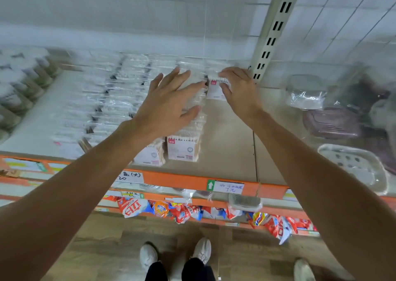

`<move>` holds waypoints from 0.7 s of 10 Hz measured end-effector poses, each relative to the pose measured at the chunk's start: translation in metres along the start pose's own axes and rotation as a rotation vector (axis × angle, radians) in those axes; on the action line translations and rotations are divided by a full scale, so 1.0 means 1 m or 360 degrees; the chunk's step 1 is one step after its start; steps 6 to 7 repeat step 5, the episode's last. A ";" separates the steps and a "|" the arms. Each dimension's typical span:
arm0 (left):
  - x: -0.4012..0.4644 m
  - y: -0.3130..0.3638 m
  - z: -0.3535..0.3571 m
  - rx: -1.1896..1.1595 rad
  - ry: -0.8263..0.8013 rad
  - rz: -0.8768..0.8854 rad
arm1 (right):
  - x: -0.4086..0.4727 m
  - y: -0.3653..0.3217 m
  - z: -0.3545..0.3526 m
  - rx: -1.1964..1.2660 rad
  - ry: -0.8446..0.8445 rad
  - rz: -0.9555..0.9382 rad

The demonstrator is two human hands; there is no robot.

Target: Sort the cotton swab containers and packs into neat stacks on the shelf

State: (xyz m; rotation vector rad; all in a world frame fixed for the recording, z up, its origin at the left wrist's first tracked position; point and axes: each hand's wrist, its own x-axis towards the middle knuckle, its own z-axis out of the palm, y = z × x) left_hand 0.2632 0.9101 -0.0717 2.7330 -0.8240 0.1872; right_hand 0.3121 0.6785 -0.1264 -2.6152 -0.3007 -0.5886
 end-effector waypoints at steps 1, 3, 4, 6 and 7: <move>0.001 0.004 -0.001 0.0010 -0.0029 0.0009 | 0.002 -0.003 -0.002 -0.0076 0.0007 -0.0008; 0.004 0.015 -0.005 0.0002 -0.0005 0.0055 | 0.002 -0.010 -0.009 -0.0133 -0.0083 0.0004; -0.002 0.015 -0.009 -0.0006 0.0034 0.0097 | -0.002 -0.014 -0.018 -0.0139 -0.0015 0.0023; -0.020 0.007 -0.018 -0.0021 0.0024 0.0122 | -0.018 -0.018 -0.032 -0.0142 0.0128 -0.0054; -0.020 0.007 -0.018 -0.0021 0.0024 0.0122 | -0.018 -0.018 -0.032 -0.0142 0.0128 -0.0054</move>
